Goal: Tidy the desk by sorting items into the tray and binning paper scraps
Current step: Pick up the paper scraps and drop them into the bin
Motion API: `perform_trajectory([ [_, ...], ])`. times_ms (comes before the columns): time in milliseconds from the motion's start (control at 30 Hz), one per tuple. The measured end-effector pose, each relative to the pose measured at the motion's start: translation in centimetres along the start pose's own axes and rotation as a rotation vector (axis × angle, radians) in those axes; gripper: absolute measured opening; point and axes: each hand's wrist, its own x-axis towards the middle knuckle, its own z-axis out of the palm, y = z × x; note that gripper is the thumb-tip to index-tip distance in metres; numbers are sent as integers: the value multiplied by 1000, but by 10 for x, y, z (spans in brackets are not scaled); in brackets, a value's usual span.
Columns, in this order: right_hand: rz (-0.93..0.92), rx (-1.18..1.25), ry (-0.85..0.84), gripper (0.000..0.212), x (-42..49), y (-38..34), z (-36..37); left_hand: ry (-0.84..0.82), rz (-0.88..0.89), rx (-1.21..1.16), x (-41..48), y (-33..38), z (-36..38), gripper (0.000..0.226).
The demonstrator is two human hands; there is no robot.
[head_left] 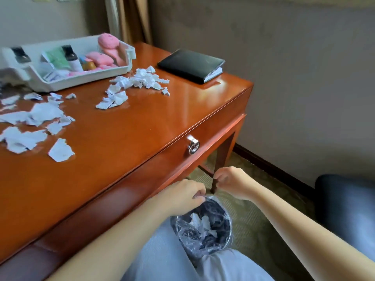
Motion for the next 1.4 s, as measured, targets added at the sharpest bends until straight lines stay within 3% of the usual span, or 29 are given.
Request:
perform_trajectory([
  [367, -217, -67, 107, 22, 3, -55, -70, 191, 142, 60, -39, 20, -94, 24],
  [567, -263, -150, 142, 26, 22, -90, -75, 357, 49, 84, -40, -18, -116, 27],
  [767, -272, -92, 121, 34, 66, -107, -56, 493, -171, 66, -22, -72, -121, 32],
  [933, -227, -84, 207, 45, 104, -116, -44, 565, -311, 42, 1, -98, -125, 42],
  [1200, -139, -82, 449, 50, 149, -125, -26, 719, -343, 40, 34, -125, -128, 51],
  [1400, -126, -56, 505, 53, 180, -131, -23, 649, -313, 81, 56, -145, -138, 57],
])
